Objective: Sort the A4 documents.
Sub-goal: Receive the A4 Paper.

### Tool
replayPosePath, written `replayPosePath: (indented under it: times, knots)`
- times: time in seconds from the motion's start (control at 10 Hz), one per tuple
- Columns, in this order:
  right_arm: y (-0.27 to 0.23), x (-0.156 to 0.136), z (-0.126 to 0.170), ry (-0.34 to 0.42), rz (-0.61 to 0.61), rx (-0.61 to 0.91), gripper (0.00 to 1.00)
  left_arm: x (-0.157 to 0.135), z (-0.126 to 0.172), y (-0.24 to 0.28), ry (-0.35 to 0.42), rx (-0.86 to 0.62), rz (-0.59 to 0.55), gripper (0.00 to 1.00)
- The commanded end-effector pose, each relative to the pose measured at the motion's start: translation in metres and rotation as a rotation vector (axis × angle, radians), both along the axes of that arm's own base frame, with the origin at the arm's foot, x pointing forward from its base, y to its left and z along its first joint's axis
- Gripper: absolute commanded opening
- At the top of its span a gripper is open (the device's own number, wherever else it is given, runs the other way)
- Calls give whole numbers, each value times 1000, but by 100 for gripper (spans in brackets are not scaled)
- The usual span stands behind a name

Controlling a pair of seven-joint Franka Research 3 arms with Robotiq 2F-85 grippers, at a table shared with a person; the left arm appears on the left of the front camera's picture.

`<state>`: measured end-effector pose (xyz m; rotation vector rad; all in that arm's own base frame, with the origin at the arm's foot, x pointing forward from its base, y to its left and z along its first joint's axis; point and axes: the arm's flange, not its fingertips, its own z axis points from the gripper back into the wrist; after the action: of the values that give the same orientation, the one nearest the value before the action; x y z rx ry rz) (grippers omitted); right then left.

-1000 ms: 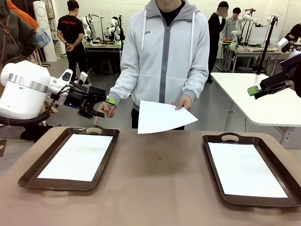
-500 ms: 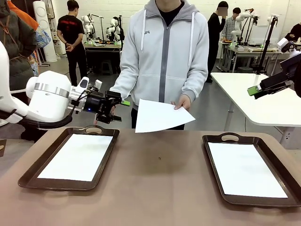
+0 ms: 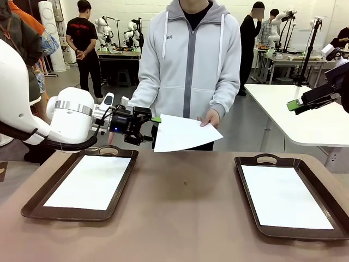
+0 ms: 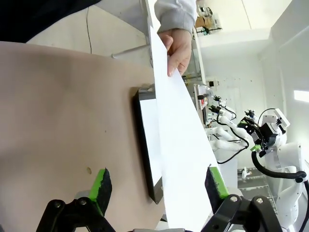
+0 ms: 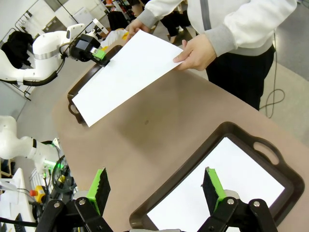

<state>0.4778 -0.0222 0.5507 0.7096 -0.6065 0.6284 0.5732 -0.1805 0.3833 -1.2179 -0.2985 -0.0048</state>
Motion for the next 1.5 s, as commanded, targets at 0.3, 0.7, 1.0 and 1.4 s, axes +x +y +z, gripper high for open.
replayPosePath:
  times: [0.3,0.7,1.0,1.4]
  knots:
    - [0,0,0,-1,3,1,100,9,0,-22,46,-117,-23,100]
    - [0,0,0,-1,3,1,100,7,-5,-25,45,-159,-43,85]
    - [0,0,0,-1,3,1,100,8,-4,-23,47,-164,-51,60]
    - [0,0,0,-1,3,1,100,8,-4,-24,47,-163,-55,21]
